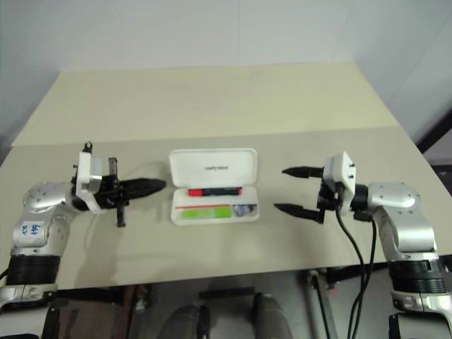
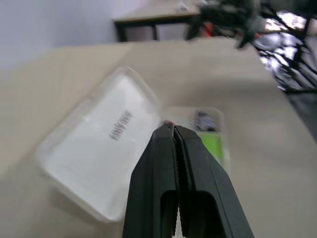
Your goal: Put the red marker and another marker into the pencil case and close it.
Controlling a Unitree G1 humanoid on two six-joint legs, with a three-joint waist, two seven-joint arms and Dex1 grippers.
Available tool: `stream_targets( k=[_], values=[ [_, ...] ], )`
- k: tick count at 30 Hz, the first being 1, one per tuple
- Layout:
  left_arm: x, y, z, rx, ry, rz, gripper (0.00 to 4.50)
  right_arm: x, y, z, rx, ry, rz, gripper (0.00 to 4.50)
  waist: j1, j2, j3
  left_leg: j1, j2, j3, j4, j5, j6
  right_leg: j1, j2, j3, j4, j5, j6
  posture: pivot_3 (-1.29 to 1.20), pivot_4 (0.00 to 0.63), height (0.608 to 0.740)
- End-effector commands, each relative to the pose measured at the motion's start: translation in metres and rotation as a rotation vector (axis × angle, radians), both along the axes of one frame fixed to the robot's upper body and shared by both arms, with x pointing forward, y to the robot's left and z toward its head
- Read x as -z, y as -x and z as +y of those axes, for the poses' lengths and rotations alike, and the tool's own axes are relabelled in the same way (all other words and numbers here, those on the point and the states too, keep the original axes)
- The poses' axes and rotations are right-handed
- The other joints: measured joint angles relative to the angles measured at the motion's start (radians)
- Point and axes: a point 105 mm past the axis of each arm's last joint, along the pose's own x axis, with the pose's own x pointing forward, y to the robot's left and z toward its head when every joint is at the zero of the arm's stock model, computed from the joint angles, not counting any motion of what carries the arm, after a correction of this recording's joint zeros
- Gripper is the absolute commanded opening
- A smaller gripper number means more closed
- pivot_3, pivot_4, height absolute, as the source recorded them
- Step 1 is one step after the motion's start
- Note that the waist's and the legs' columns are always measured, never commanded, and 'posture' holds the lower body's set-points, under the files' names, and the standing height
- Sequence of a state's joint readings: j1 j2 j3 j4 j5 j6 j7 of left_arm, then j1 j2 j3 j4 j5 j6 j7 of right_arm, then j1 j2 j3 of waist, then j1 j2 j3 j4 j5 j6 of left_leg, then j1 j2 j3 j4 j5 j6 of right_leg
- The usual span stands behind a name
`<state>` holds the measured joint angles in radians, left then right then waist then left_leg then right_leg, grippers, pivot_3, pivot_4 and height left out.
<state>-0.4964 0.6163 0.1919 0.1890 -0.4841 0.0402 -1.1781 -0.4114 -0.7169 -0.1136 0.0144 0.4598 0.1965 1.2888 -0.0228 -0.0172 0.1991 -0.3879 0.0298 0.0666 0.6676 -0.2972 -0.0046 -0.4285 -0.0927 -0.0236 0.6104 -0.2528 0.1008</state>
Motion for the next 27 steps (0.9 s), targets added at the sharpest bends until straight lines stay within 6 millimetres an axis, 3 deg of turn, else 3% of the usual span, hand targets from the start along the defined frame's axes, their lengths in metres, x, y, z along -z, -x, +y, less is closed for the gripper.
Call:
stream_targets(
  k=[1, 4, 12, 18, 27],
  values=[
    [-0.031, -0.019, 0.015, -0.161, 0.116, -0.113, 0.02, -0.006, 0.002, 0.000, 0.002, 0.009, -0.032, 4.50, 0.002, 0.000, 0.000, 0.000, 0.000, 0.000, 0.000, 0.000, 0.000, 0.000, 0.000, 0.000, 0.000, 0.000, 0.000, 0.00, 0.150, 0.740],
    [-0.043, -0.041, 0.031, -0.297, 0.293, -0.071, 0.02, -0.005, 0.002, 0.001, 0.003, 0.005, -0.029, 4.50, 0.005, 0.000, 0.000, 0.000, -0.001, 0.000, 0.000, 0.000, 0.000, 0.000, 0.000, 0.000, 0.000, 0.000, 0.001, 0.00, 0.150, 0.740],
    [0.009, -0.063, 0.028, -0.375, 0.055, 0.082, 0.02, -0.008, 0.001, 0.005, -0.002, -0.002, -0.036, 4.50, 0.004, 0.000, 0.000, 0.000, -0.001, 0.001, -0.001, 0.000, 0.000, 0.000, 0.000, 0.000, 0.000, 0.001, 0.001, 0.00, 0.150, 0.740],
    [0.027, -0.070, 0.015, -0.368, -0.031, 0.114, 0.02, -0.009, 0.003, 0.008, -0.004, -0.009, -0.041, 4.50, 0.009, -0.001, 0.000, -0.001, -0.001, 0.001, 0.000, 0.000, 0.000, 0.000, 0.000, 0.000, 0.000, 0.001, 0.001, 0.00, 0.150, 0.740],
    [0.029, -0.065, -0.001, -0.265, -0.037, 0.113, 0.02, -0.009, 0.005, 0.009, 0.002, -0.021, -0.045, 4.50, 0.022, -0.001, 0.000, -0.001, -0.001, 0.001, 0.000, 0.000, 0.000, 0.000, 0.000, 0.000, -0.001, 0.001, 0.001, 0.00, 0.150, 0.740]
  ],
)
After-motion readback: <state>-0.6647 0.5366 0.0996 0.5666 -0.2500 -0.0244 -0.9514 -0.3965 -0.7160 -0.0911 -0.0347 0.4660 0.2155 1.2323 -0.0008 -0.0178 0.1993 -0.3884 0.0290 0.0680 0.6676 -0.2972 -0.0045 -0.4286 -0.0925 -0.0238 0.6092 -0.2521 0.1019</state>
